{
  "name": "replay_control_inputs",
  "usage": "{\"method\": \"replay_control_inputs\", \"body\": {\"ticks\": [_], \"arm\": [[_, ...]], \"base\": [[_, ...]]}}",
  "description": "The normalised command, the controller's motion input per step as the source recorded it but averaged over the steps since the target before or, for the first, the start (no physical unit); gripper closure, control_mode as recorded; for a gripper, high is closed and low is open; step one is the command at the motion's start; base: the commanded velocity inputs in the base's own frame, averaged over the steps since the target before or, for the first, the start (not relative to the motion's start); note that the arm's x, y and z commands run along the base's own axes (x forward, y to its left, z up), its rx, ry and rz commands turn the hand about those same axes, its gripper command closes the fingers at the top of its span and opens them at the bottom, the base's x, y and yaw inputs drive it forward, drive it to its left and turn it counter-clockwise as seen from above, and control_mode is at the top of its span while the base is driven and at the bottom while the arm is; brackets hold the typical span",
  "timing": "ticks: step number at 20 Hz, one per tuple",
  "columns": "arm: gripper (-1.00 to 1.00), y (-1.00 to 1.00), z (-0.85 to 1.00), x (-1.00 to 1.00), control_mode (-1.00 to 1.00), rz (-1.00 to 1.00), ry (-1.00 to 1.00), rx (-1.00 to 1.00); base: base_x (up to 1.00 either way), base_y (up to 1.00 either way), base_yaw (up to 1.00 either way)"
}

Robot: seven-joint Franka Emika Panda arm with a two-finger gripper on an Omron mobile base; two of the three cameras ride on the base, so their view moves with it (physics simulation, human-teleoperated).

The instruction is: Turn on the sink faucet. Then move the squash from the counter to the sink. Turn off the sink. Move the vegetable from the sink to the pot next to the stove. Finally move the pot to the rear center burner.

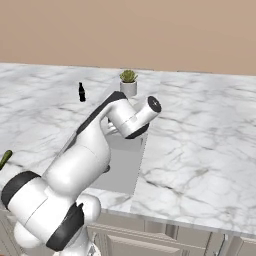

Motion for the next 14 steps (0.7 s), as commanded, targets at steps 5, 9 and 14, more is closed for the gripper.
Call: {"method": "replay_control_inputs", "body": {"ticks": [5,9,14], "arm": [[-1.0,0.18,-0.15,0.63,-1.0,0.06,-0.06,0.01],[-1.0,0.13,-0.11,0.14,-1.0,0.05,-0.12,0.0],[-1.0,0.04,-0.16,0.22,-1.0,0.06,-0.08,0.0]], "base": [[0.0,0.0,0.0],[0.0,0.0,0.0],[0.0,0.0,0.0]]}}
